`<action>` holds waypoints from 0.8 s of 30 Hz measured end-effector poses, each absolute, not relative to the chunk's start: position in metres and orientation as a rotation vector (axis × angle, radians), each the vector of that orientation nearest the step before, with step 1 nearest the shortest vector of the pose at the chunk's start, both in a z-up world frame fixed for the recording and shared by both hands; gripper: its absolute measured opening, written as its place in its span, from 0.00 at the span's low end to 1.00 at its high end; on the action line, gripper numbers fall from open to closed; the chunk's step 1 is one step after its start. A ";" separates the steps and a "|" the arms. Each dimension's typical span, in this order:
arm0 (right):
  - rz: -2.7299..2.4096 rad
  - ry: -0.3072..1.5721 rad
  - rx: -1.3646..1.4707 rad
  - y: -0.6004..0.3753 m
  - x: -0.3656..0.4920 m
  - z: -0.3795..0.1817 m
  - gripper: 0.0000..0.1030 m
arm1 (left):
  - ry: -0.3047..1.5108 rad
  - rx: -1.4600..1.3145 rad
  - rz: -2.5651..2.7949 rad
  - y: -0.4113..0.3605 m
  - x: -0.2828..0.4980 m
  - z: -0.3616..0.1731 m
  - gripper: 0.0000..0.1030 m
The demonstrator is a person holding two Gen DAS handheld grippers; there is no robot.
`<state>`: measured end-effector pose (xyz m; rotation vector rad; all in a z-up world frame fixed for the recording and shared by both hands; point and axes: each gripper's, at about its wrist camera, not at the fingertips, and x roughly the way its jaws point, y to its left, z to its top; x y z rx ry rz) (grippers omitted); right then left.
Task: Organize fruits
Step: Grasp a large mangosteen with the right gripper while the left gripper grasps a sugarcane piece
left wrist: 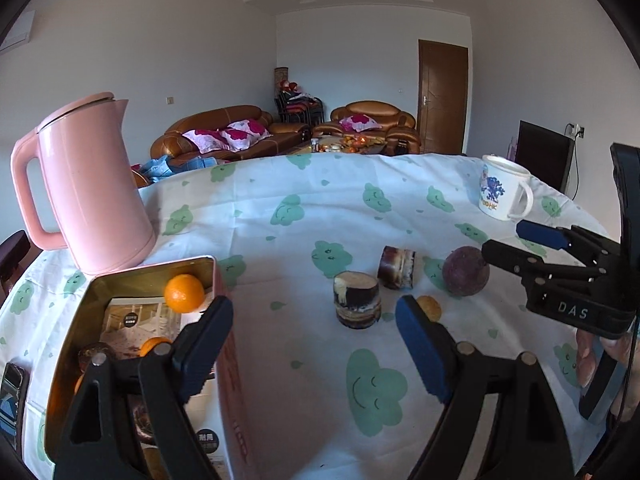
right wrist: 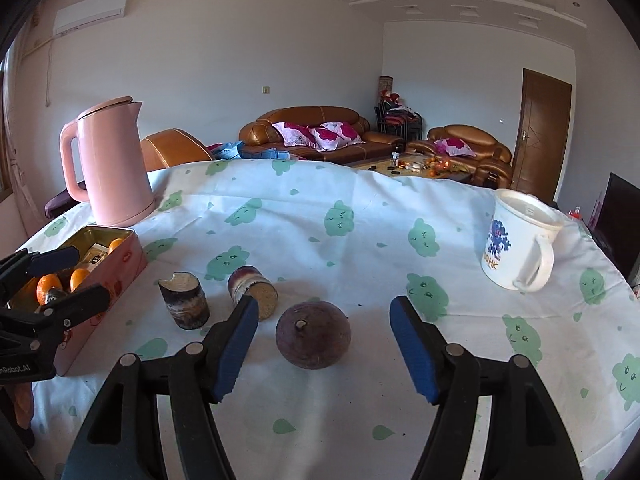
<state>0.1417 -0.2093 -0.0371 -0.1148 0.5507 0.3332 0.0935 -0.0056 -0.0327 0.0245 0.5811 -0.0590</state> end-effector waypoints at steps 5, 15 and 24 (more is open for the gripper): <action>0.356 0.578 -0.109 -0.209 0.147 -0.042 0.67 | 0.612 0.031 -0.067 -0.017 0.107 -0.040 0.83; 0.369 0.680 -0.112 -0.200 0.171 -0.053 0.67 | 0.713 0.017 -0.091 -0.027 0.144 -0.055 0.76; 0.398 0.825 -0.086 -0.197 0.193 -0.072 0.54 | 0.806 -0.001 -0.127 -0.034 0.164 -0.068 0.58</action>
